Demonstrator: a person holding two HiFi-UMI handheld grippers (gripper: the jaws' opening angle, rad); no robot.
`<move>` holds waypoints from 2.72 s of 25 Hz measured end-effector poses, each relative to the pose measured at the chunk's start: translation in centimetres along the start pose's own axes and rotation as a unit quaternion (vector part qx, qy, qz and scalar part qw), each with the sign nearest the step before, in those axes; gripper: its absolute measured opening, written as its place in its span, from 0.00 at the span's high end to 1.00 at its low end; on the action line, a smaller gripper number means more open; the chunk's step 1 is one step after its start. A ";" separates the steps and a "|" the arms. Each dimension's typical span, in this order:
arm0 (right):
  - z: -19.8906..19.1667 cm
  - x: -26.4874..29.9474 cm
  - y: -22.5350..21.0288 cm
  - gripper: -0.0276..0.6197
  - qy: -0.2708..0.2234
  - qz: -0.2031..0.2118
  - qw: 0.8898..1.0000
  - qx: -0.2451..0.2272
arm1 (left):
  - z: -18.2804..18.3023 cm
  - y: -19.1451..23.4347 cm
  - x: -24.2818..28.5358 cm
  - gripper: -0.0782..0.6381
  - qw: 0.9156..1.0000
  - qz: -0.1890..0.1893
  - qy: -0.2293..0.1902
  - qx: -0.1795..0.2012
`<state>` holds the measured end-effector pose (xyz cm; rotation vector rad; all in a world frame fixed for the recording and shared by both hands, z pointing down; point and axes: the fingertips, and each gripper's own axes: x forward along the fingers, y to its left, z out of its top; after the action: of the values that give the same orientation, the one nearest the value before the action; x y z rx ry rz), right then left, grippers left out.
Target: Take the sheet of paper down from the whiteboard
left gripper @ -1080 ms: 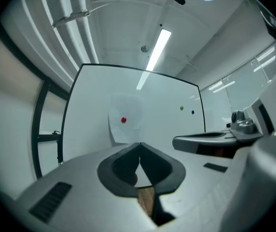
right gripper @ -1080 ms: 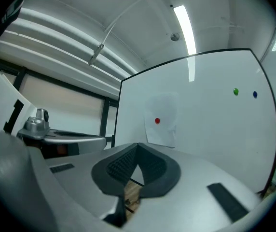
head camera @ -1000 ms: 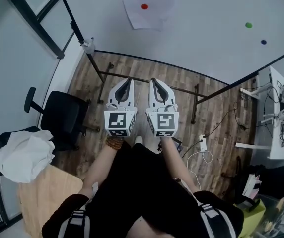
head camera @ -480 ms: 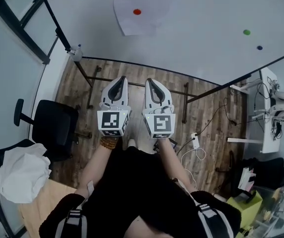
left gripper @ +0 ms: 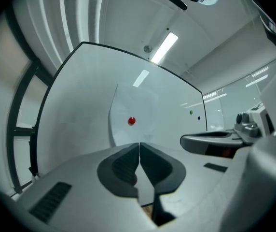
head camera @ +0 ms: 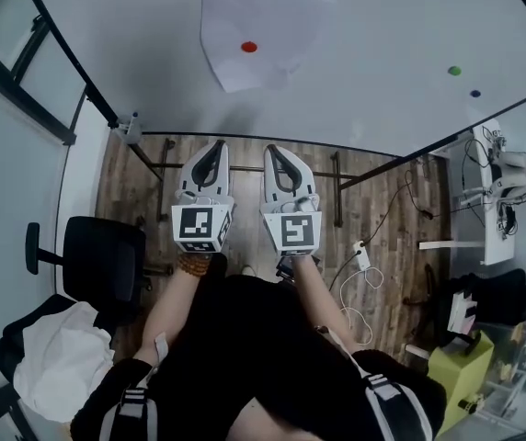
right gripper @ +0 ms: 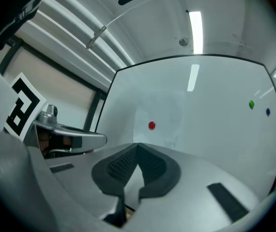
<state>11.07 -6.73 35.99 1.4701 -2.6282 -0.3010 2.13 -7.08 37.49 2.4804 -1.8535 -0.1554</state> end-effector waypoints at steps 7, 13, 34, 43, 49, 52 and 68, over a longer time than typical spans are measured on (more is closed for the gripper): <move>0.6 3.5 0.2 0.96 -0.005 -0.029 0.999 -0.029 | 0.5 2.8 2.2 0.87 0.999 -0.033 -0.005 0.018; 1.1 5.6 0.0 0.96 -0.003 -0.063 0.997 -0.042 | 0.0 4.5 3.8 0.87 0.997 -0.071 -0.002 0.005; 2.7 9.7 -3.4 0.96 -0.041 -0.091 0.991 -0.084 | -0.7 7.1 7.8 0.87 0.995 -0.102 -0.015 0.002; 4.2 12.3 -4.8 0.88 -0.051 -0.092 0.989 -0.101 | -0.9 6.5 10.0 0.87 0.993 -0.120 -0.008 -0.011; 5.3 14.0 -5.1 0.85 -0.052 -0.091 0.987 -0.123 | -1.0 6.9 10.7 0.87 0.992 -0.121 -0.006 -0.022; 5.6 14.8 -4.9 0.83 -0.050 -0.087 0.987 -0.128 | -1.0 6.9 10.8 0.87 0.992 -0.122 -0.008 -0.021; 5.7 17.6 -4.7 0.74 -0.031 -0.081 0.983 -0.159 | -1.7 7.1 11.6 0.81 0.991 -0.132 0.005 -0.032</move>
<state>4.63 -23.48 29.47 1.5819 -2.3648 -0.7553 -1.19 -20.22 39.20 2.6650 -1.4831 -0.2068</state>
